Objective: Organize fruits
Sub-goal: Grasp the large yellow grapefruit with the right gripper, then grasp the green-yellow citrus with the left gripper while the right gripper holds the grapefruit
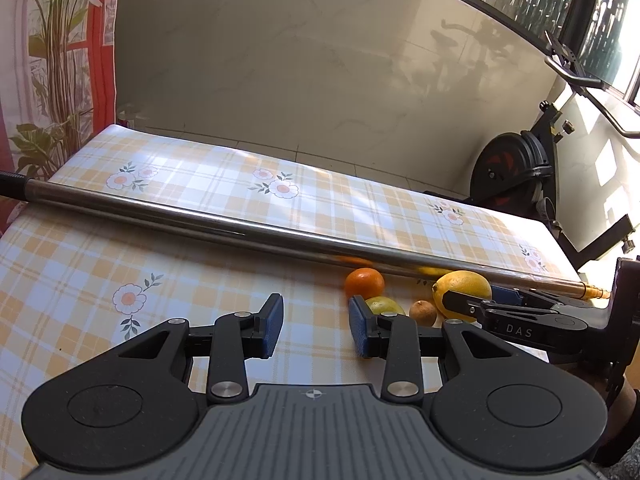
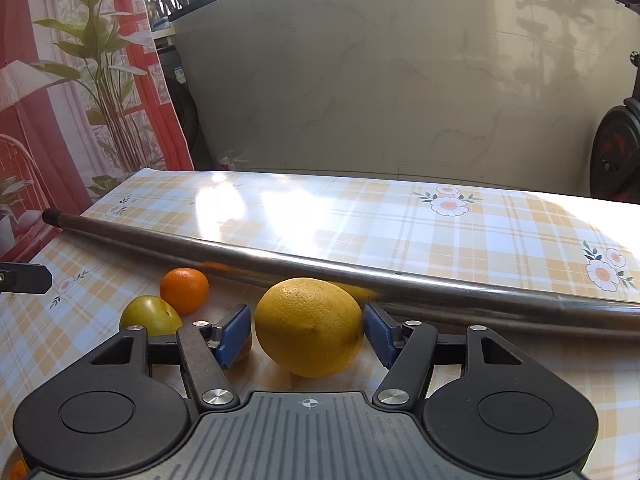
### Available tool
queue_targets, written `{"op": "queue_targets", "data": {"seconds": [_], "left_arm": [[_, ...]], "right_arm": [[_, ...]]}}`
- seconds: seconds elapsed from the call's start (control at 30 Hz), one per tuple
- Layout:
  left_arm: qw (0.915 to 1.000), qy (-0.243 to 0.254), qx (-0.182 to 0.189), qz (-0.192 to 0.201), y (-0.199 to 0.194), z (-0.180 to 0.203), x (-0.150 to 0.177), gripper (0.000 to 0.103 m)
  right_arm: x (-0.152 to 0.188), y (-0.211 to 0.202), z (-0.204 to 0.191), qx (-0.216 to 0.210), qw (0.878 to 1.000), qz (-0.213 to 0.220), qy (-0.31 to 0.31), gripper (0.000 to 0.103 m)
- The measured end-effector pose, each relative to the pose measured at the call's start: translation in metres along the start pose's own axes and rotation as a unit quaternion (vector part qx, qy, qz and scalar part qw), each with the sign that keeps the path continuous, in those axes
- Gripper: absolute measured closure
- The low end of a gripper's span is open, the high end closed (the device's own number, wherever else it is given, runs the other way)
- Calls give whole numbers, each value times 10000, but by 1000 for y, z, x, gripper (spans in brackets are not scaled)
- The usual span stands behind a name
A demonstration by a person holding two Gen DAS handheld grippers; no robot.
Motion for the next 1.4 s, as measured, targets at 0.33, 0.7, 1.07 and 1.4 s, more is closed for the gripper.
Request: {"op": "queue_targets", "data": {"seconds": [0.33, 0.7, 1.07, 1.4], "left_arm": [[9999, 90, 54, -37, -1, 3, 1, 65], [9997, 83, 138, -191, 7, 9, 5, 65], [9993, 260, 113, -236, 16, 24, 7, 62], [9988, 318, 194, -319, 25, 30, 11, 56]], "right_arm": [[12, -15, 5, 48, 9993, 32, 379, 48], [51, -49, 9, 341, 9975, 497, 364, 48], [67, -63, 13, 471, 9959, 678, 377, 48], [71, -64, 12, 496, 9949, 770, 413, 48]]}}
Point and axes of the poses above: each gripper's, at about its wrist camera, not at the fingertips, and y roughly the way its jaws point, z to its right, x to its underside, the point moved 1 cm from there along y, roughly the way its jaws point, and after that the axes turned 10 degrees about -y, right-handed, at the moved point
